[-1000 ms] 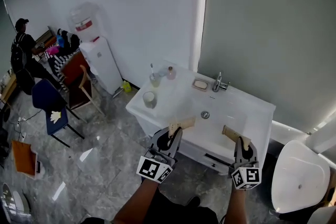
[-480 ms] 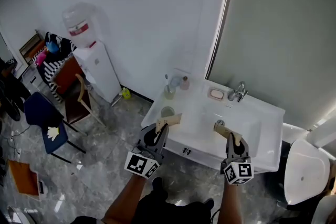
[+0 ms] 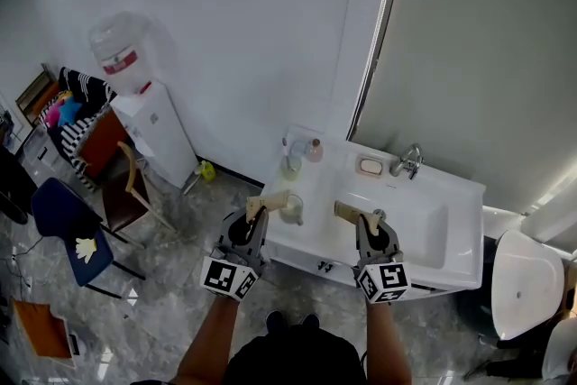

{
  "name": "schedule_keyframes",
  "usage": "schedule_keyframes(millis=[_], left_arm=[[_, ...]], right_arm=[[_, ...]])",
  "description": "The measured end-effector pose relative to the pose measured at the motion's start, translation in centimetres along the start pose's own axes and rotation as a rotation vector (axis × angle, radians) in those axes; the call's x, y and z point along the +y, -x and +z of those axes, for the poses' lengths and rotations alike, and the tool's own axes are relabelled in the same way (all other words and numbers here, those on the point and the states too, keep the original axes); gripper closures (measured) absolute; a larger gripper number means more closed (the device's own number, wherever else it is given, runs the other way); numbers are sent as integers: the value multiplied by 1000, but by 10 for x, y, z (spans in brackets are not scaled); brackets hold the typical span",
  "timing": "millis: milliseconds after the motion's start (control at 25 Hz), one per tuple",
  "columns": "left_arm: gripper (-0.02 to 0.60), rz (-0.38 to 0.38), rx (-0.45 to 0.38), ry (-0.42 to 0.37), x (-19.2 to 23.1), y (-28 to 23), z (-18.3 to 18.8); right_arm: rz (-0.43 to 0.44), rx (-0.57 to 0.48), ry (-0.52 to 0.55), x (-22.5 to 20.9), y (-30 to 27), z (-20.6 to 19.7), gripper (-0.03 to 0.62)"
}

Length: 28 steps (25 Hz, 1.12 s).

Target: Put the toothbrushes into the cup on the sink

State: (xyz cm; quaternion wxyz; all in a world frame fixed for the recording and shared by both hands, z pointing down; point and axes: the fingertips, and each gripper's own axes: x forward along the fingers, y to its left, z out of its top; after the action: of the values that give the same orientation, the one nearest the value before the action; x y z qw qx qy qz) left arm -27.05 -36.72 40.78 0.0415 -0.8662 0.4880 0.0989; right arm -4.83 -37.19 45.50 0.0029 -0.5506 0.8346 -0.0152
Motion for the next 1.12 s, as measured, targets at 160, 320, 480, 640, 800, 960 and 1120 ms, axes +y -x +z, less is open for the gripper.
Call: schedule_keyframes(millis=[160,320,480,640,800,960,1120], left_arm=[[526,20,16,-1,10,-7,-8],[526,43,24,10,22,-18,-20],[526,40,25,6,22,-23,-42],[526,45,41,15,32,-22,-80],[526,57,69,23,40,-24,-114],[526,51,85,30,46,-29,-137],[526,45,72,47,51,-37,-147]], right_arm=[[43,0,9,6,-24,4,546],[77,-7,-14,10,-47,3,546],[109,3,-23,16,-65,-16,546],[140,7,-34,26,-80,-44,546],[160,32,-20,30,-96,-74,546],[173,56,-31,33,-110,-98,546],[188,68,-30,36,-124,-114,546]])
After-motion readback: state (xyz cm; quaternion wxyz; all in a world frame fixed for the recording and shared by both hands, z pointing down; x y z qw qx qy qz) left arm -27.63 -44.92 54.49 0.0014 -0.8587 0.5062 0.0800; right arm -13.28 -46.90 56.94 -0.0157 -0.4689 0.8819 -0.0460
